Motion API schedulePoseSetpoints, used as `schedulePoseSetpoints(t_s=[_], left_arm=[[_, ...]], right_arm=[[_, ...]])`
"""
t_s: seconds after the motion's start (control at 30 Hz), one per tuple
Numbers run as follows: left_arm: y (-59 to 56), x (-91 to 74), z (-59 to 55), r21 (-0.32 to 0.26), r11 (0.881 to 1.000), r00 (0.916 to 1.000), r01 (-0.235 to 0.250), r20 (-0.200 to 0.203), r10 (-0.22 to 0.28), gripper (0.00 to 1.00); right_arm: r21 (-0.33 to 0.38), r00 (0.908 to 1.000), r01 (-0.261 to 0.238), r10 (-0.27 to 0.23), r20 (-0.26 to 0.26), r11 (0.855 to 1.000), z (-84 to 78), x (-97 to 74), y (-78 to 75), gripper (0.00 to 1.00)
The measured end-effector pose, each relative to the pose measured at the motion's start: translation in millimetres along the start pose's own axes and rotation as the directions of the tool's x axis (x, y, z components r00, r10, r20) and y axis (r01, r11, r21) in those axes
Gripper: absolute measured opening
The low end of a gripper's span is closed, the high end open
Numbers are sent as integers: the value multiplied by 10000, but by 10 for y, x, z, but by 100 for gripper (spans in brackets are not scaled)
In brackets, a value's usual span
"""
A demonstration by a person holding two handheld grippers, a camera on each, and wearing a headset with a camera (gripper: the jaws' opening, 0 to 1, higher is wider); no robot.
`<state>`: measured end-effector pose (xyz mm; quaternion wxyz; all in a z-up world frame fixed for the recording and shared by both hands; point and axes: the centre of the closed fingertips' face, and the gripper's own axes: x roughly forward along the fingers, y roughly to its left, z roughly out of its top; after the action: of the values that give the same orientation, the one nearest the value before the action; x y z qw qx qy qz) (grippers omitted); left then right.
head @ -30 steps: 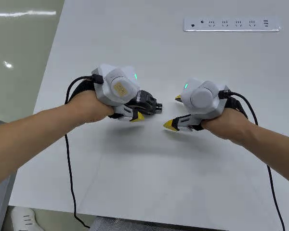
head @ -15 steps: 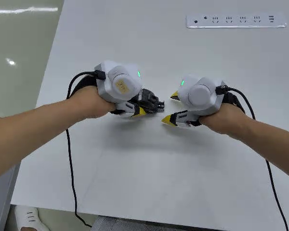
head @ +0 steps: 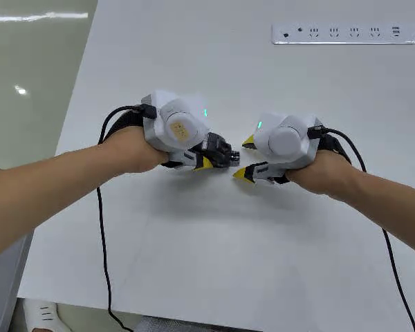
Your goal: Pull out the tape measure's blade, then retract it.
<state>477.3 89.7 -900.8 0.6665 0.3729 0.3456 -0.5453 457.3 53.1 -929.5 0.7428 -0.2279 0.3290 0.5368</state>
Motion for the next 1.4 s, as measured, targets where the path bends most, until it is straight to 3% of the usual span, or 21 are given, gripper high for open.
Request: schedulePoseSetpoints(t_s=[0.37, 1.4], left_arm=[[-3, 12, -7, 338, 9993, 9998, 185, -101, -182, 36], [-8, 35, -26, 481, 9984, 9995, 286, -173, -278, 35]], right_arm=[[-303, 9999, -161, 162, 27, 9994, 14, 59, -20, 32], [-1105, 9995, -316, 322, 33, 9934, 22, 122, -38, 17]])
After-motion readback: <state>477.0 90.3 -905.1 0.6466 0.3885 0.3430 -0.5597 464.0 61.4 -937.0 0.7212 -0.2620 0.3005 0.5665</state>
